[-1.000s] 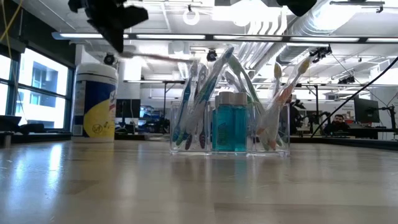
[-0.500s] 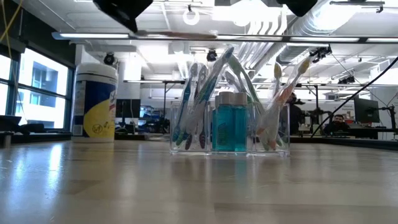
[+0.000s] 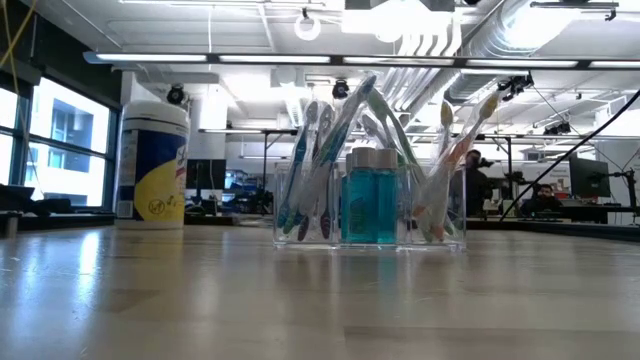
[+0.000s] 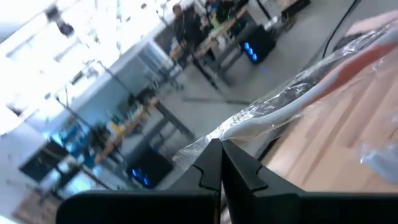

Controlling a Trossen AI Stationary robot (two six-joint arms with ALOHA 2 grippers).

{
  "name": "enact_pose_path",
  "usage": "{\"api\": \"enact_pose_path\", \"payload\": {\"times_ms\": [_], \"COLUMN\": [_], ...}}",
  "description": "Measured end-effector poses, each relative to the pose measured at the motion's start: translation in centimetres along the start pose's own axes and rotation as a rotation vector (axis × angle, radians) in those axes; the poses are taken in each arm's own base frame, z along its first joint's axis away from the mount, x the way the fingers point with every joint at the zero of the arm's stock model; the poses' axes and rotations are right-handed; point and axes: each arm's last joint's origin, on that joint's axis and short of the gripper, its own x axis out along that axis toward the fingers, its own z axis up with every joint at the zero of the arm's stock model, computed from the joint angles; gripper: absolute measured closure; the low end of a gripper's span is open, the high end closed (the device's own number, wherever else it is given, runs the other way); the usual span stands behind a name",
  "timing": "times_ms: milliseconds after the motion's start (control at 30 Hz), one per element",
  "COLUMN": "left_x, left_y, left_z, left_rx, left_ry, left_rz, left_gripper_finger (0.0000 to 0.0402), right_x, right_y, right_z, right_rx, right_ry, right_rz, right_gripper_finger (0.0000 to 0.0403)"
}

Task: Pick & Place toothbrushing station
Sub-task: Put the orange toothbrush into the transparent organizer

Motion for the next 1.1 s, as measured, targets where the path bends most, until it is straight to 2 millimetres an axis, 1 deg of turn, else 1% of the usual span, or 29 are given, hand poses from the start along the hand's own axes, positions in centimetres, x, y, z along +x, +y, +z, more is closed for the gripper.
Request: {"api": "enact_pose_path", "payload": {"times_ms": [133,333,400,600,733,867,1000,1100], "left_x": [-0.9,-2.2,-2.8,-4.5,-4.5,-3.7,-2.8,-2.5], "left_y": [-0.6,-2.0,-2.4,-3.2,-3.7,-4.8,-6.0,-6.3], "left_z": [0.6,1.8,2.4,4.0,4.7,5.3,5.8,6.2], "left_rx": [0.088,0.178,0.203,0.266,0.276,0.306,0.345,0.367], "left_ry": [-0.058,-0.086,-0.098,-0.129,-0.125,-0.113,-0.107,-0.109], "left_rz": [-0.002,-0.026,-0.039,-0.073,-0.112,-0.116,-0.12,-0.115], "left_gripper_finger": [0.0402,0.0402,0.0402,0.0402,0.0402,0.0402,0.0402,0.0402], "right_x": [0.0,-0.2,-0.3,-0.5,-0.7,-0.8,-0.3,0.1], "right_y": [-0.4,-1.6,-1.9,-2.6,-3.0,-3.3,-3.3,-3.4], "right_z": [0.4,0.6,0.6,1.3,1.8,2.2,2.3,2.4], "right_rx": [0.063,0.168,0.186,0.191,0.194,0.187,0.18,0.178], "right_ry": [-0.053,-0.085,-0.092,-0.129,-0.173,-0.202,-0.214,-0.22], "right_rz": [-0.086,-0.207,-0.215,-0.145,-0.101,-0.082,-0.062,-0.061], "right_gripper_finger": [0.019,0.019,0.019,0.019,0.0189,0.0189,0.0189,0.0189]}}
